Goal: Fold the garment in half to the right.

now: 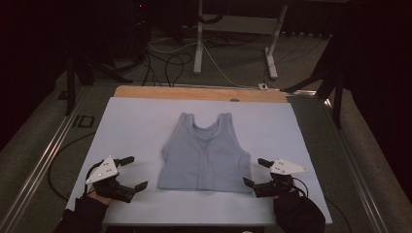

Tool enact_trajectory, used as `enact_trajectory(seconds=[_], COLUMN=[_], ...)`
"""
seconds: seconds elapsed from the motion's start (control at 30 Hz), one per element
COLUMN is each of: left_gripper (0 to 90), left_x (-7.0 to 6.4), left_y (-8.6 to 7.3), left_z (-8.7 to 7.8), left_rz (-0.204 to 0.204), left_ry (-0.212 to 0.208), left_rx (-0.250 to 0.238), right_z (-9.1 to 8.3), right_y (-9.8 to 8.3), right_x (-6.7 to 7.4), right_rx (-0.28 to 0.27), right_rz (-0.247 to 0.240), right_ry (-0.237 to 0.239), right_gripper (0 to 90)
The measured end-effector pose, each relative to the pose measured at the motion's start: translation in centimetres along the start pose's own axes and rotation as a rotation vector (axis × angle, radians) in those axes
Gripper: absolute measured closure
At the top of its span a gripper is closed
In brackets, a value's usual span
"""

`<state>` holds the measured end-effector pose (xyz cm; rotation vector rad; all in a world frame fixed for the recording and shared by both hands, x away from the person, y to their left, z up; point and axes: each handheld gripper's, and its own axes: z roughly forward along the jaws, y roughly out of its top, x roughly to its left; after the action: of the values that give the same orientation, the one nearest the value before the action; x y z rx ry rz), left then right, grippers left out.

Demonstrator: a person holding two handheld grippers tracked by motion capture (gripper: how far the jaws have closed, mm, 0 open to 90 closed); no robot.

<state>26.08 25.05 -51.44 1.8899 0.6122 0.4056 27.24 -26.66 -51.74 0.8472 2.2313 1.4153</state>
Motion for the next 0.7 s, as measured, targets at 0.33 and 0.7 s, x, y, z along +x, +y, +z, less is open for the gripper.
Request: enact_trajectory(seconds=[0.33, 0.7], left_gripper=[0.1, 0.1], left_x=[-0.6, -1.1], left_y=[0.2, 0.2], left_z=[0.2, 0.3], left_rz=[0.017, 0.029], left_ry=[-0.035, -0.051], left_rx=[0.028, 0.043], right_z=[0.5, 1.1], right_y=[0.2, 0.2], right_x=[0.5, 0.9], right_rx=[0.032, 0.045], right_rz=[-0.031, -0.031], right_ry=[0.030, 0.076], right_gripper=[7.4, 7.4])
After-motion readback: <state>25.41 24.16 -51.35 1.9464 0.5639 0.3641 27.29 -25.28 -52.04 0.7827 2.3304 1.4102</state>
